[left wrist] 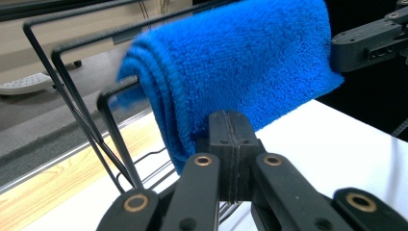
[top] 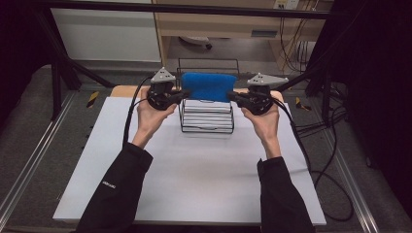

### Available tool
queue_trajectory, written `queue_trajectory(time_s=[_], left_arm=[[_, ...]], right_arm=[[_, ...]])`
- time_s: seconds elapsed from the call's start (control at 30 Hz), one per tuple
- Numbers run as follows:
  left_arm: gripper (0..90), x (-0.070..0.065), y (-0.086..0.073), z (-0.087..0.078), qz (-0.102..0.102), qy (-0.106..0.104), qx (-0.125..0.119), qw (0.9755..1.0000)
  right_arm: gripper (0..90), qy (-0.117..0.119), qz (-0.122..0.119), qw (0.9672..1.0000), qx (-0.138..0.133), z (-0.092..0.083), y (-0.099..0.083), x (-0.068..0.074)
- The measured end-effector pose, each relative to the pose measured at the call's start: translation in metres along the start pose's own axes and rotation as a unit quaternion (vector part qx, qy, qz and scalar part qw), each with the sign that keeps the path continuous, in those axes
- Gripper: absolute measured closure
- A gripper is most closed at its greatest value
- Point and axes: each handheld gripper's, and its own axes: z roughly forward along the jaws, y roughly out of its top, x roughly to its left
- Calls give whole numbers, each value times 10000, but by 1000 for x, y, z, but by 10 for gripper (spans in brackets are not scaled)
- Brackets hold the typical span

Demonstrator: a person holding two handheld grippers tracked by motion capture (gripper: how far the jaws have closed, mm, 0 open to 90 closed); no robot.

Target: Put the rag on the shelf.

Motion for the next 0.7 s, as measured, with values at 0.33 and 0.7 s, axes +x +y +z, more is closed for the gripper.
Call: queue_trajectory(time_s=[0.33,0.7], left_arm=[[860,0,-5,-3,-33,-19,61,10000],[548,0,-10,-36,-39,141,334,9993]], right_arm=[[743,44,96,9997,-221,-5,-5,0],[362,39,272,9991,-333,-30,-3,3]])
